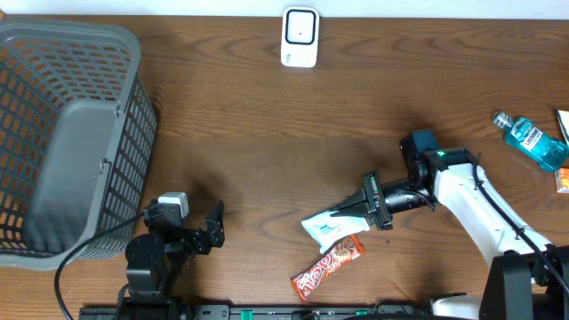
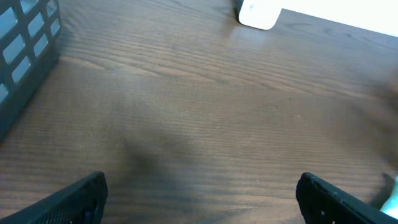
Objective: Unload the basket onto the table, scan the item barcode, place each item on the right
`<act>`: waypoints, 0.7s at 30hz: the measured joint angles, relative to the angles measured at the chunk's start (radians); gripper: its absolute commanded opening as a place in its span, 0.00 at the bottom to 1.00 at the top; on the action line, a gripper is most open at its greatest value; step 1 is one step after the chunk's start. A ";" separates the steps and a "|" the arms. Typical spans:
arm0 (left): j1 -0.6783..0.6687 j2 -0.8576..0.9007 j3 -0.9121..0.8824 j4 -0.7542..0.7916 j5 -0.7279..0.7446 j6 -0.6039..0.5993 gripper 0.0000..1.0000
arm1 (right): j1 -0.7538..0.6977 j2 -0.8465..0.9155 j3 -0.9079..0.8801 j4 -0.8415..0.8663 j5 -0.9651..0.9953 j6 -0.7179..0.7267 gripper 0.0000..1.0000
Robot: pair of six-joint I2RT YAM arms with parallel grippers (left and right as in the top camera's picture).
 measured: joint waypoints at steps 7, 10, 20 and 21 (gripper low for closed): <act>0.000 0.000 0.000 0.000 0.000 0.000 0.96 | 0.000 0.000 0.000 0.319 0.140 -0.381 0.21; 0.000 0.000 0.000 0.000 0.000 0.000 0.96 | 0.003 0.000 0.000 0.385 0.172 -0.584 0.32; 0.000 0.000 0.000 0.000 0.000 0.000 0.97 | 0.158 0.000 0.000 0.306 0.468 -1.103 0.44; 0.000 0.000 0.000 0.000 0.000 0.000 0.96 | 0.181 0.000 0.000 0.291 0.496 -1.130 0.36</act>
